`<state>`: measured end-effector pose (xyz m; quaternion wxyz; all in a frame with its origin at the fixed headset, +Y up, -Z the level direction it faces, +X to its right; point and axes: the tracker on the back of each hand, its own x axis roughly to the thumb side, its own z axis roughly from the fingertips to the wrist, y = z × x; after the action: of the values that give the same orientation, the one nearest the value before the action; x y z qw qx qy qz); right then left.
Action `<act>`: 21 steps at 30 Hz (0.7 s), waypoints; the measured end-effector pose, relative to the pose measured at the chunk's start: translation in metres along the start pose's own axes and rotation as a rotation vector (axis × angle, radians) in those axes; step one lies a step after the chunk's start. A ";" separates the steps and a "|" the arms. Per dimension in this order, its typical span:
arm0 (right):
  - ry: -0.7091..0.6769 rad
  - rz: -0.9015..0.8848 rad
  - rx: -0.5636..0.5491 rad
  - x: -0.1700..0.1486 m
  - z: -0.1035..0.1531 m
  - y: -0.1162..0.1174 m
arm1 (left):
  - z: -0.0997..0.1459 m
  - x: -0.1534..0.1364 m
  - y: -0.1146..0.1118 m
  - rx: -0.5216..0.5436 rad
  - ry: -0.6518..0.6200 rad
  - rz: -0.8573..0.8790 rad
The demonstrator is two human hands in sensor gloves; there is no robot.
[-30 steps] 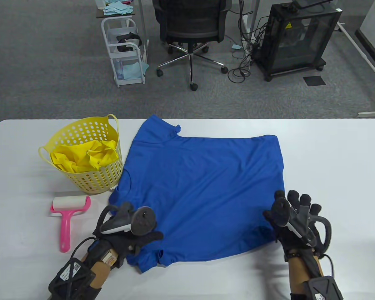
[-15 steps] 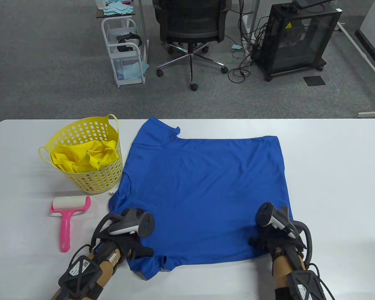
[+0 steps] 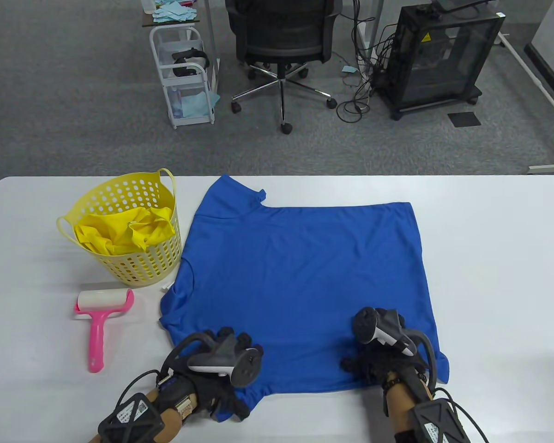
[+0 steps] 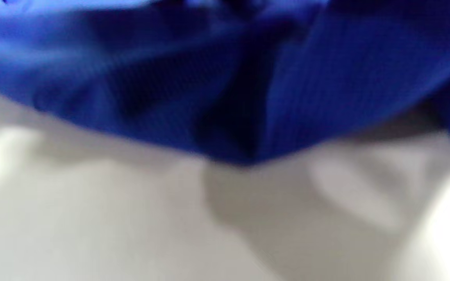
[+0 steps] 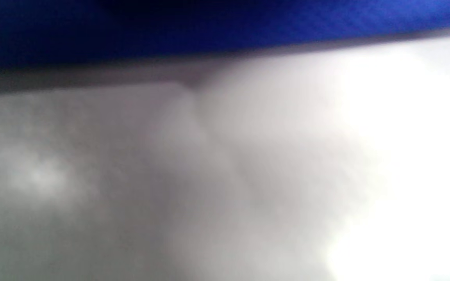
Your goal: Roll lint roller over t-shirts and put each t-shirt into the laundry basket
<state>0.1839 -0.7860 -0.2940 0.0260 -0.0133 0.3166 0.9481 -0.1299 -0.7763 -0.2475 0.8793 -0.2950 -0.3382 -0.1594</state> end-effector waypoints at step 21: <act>0.020 -0.091 -0.022 0.004 -0.001 0.003 | -0.003 -0.067 -0.004 0.045 0.229 0.094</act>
<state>0.1793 -0.7882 -0.2931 0.0657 -0.0373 0.3053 0.9492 -0.1785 -0.7762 -0.2936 0.9251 -0.2705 -0.2247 -0.1432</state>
